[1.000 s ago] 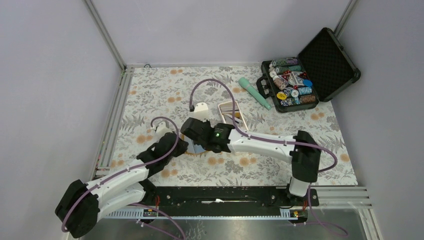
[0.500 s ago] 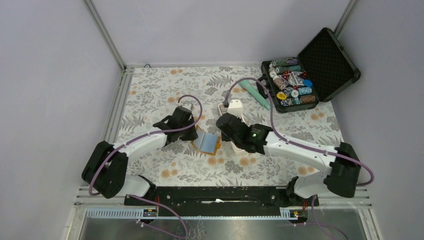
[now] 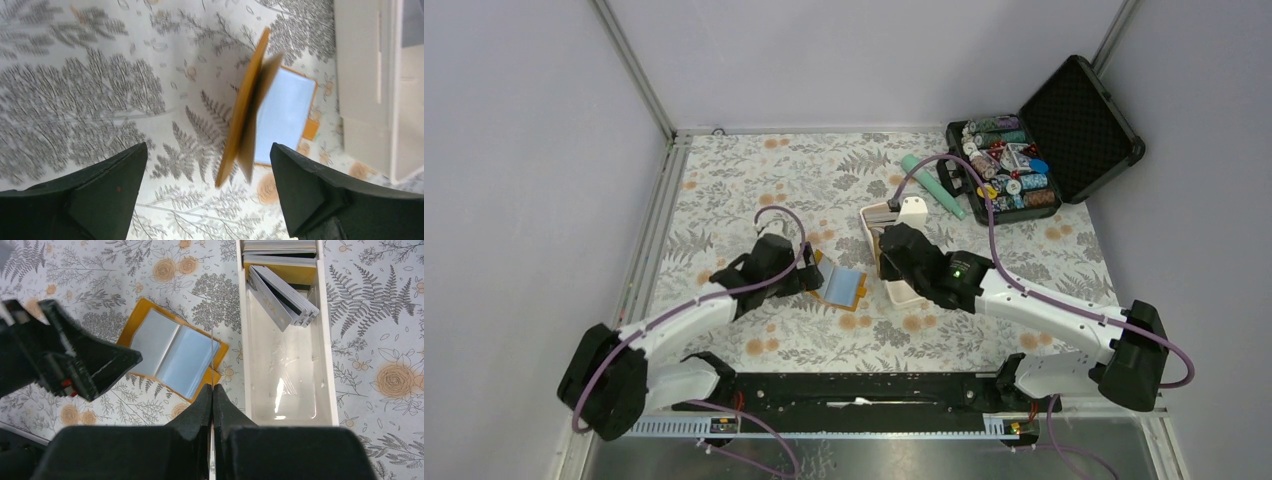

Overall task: Put the credit cards into the card holder
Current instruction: Insert the credit card into the card holder.

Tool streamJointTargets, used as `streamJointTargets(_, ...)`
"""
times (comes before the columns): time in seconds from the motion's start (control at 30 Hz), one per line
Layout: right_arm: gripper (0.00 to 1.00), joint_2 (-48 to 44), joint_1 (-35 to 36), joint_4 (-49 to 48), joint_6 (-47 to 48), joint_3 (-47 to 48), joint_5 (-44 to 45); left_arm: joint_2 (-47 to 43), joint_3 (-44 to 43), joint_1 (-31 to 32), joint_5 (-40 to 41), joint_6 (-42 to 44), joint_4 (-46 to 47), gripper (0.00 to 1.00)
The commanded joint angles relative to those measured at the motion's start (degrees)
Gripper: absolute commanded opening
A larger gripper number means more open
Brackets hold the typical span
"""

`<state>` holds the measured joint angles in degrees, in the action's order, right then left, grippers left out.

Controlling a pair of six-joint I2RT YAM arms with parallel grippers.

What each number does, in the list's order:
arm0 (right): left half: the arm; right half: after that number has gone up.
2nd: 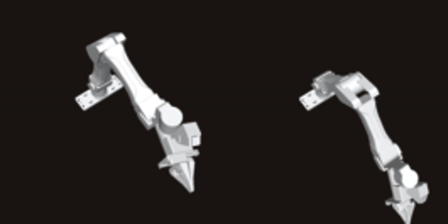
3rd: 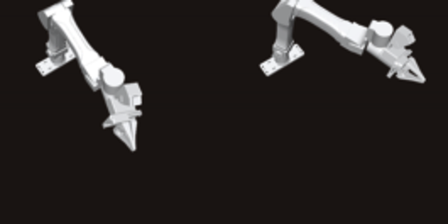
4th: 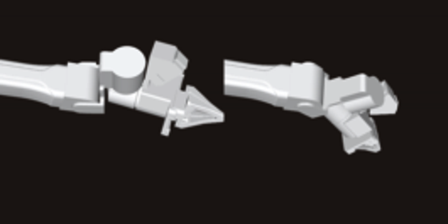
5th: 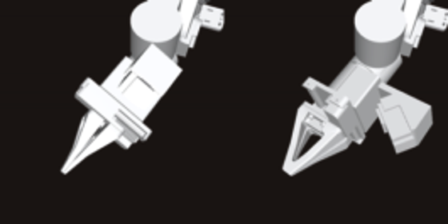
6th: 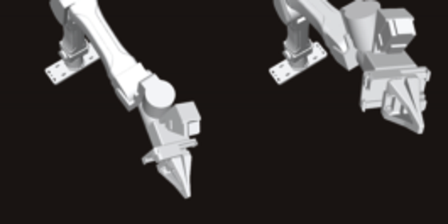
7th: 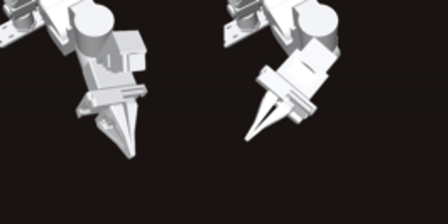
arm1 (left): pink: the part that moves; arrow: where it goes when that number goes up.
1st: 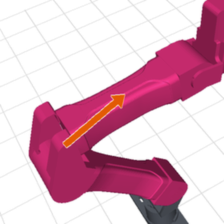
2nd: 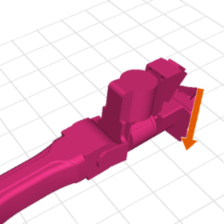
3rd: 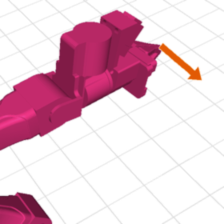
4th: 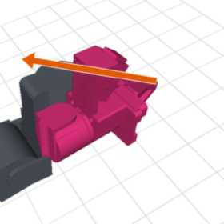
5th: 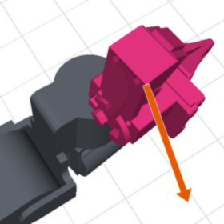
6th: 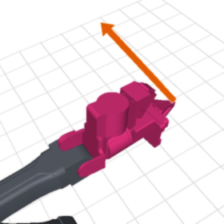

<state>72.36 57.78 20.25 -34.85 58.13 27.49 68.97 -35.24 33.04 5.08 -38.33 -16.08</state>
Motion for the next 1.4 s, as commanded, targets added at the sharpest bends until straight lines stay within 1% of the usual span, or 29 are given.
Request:
streamJointTargets(0.0, 0.0, -1.21, -0.56, -1.78, 0.6, -0.84, -0.55, -9.13, 6.57, 4.62, 5.04, -12.77, 7.32, 0.99)
streamJointTargets(0.07, 0.0, -1.21, -0.64, -2.38, 0.43, -1.25, -1.04, -12.16, 9.77, 7.39, 8.3, -18.0, 8.75, 0.99)
streamJointTargets(0.17, 0.0, -1.16, -0.66, -2.67, 0.17, -1.35, -1.61, -15.27, 14.06, 9.89, 10.87, -24.62, 12.54, 0.99)
streamJointTargets(0.27, 0.0, -1.44, -0.58, -2.86, -0.01, -1.5, -1.8, -15.11, 16.66, 11.12, 12.67, -27.21, 15.82, 0.98)
streamJointTargets(0.37, 0.0, -2.0, -0.65, -2.88, -0.23, -1.82, -1.82, -12.63, 16.07, 11.14, 13.82, -26.62, 17.7, 0.91)
streamJointTargets(0.47, 0.0, -2.58, -0.65, -2.87, -0.58, -2.33, -1.69, -9.85, 15.38, 11.15, 13.83, -24.85, 21.11, 0.75)
streamJointTargets(0.63, 0.0, -3.19, -0.59, -2.91, -1.3, -3.2, -2.13, -7.28, 14.88, 11.13, 15.68, -23.31, 24.17, 0.42)
streamJointTargets(0.73, 0.0, -3.53, -0.64, -2.89, -1.4, -3.78, -2.04, -7.86, 15.07, 11.04, 17.31, -19.5, 25.87, 0.31)
streamJointTargets(0.77, 0.0, -3.6, -0.65, -2.85, -1.37, -3.91, -2.0, -8.45, 15.11, 11.0, 17.42, -17.9, 26.78, 0.25)
streamJointTargets(0.83, 0.0, -3.52, -0.65, -2.87, -1.43, -4.14, -2.0, -9.54, 14.75, 10.57, 16.52, -14.6, 27.19, 0.11)
streamJointTargets(0.87, 0.0, -3.54, -0.65, -2.88, -1.41, -4.24, -2.07, -10.27, 14.58, 9.82, 15.37, -12.62, 27.11, 0.01)
streamJointTargets(0.9, 0.0, -3.6, -0.65, -2.93, -1.38, -4.37, -2.08, -10.97, 14.26, 8.98, 14.17, -10.53, 26.38, 0.0)
streamJointTargets(1.0, 0.0, -3.87, -0.64, -2.86, -1.31, -4.67, -2.24, -13.83, 12.83, 6.12, 8.69, -3.55, 22.22, 0.0)
streamJointTargets(1.03, 0.0, -4.0, -0.6, -2.83, -1.23, -4.77, -2.32, -14.59, 11.99, 4.83, 5.52, -0.54, 19.84, 0.0)
streamJointTargets(1.1, 0.0, -4.43, -0.65, -2.9, -0.67, -4.92, -2.58, -14.84, 9.0, 2.4, -0.84, 5.14, 13.61, 0.0)
streamJointTargets(1.17, 0.0, -4.8, -0.62, -3.23, 0.55, -5.08, -3.38, -13.18, 4.74, 0.58, -8.43, 9.73, 5.8, 0.0)
streamJointTargets(1.23, 0.0, -5.37, -0.65, -5.88, 4.29, -6.06, -6.92, -10.15, 0.56, 0.23, -14.51, 11.36, -0.51, 0.0)
streamJointTargets(1.3, 0.0, -6.5, -0.65, -8.52, 7.65, -7.49, -11.66, -6.89, -1.96, 0.27, -22.72, 9.99, -2.23, 0.0)
streamJointTargets(1.37, 0.0, -7.67, -0.65, -8.95, 10.09, -8.04, -14.1, -4.06, -4.68, 0.25, -29.93, 9.73, -3.44, 0.0)
